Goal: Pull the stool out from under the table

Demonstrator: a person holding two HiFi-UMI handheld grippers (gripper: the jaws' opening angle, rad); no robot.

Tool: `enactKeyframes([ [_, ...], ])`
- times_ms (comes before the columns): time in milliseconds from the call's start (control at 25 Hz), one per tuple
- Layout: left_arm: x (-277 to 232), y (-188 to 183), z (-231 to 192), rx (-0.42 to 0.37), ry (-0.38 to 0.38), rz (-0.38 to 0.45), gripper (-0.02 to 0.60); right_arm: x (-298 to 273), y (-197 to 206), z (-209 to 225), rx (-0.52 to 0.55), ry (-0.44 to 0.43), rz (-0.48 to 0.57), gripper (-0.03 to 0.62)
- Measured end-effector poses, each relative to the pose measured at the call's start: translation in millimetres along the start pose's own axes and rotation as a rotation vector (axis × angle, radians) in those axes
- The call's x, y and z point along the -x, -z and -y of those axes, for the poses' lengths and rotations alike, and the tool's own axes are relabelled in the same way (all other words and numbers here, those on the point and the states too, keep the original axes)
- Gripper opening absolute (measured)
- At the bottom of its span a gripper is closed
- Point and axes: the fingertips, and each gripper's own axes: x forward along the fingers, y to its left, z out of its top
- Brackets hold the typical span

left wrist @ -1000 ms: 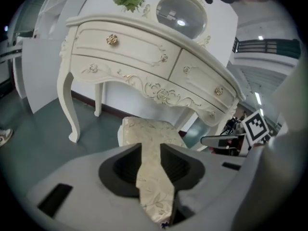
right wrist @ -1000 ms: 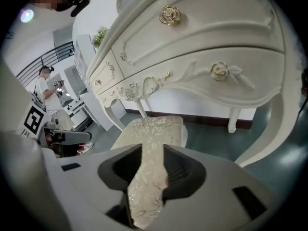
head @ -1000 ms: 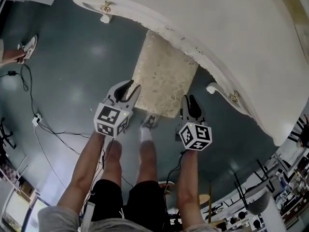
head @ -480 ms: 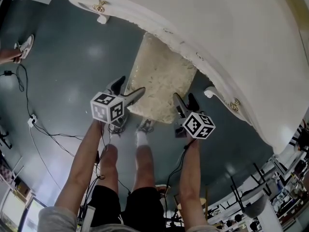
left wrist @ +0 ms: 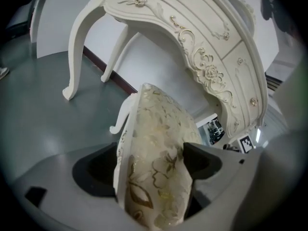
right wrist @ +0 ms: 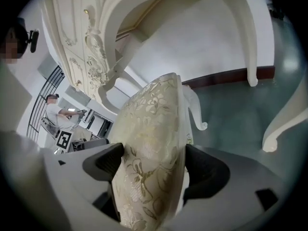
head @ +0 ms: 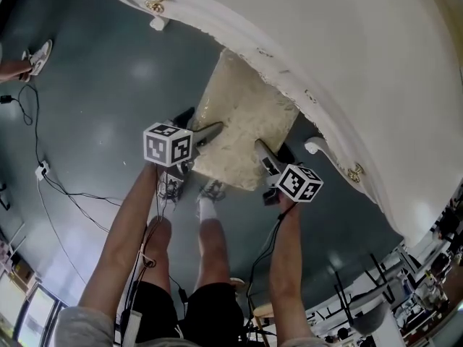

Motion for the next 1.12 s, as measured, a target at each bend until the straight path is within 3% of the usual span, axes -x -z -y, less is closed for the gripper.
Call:
enactKeyframes([
  [120,-4.3,4.2,0.2,0.060,0.045,-0.001,0.413,-1.9,-0.7,0.7,0.011,-0.013,-0.017,0.400],
  [400,-7.7,5.6,3.1,0.078,0.109,-0.059,0.411,-0.5,-2.8,3.3,0.026,-0.015,0.004,0.400],
  [680,-6.5,6.3,2.5,0.029,0.091,-0.035,0.411,-0.6,-2.2,3.0,0.015,-0.016,0.012,0.400],
  [1120,-8.5,6.3,2.3,0.031,0.096,-0.047,0.411,-2.0,-3.6,4.2,0.006,-0.008,0.006,0.400],
])
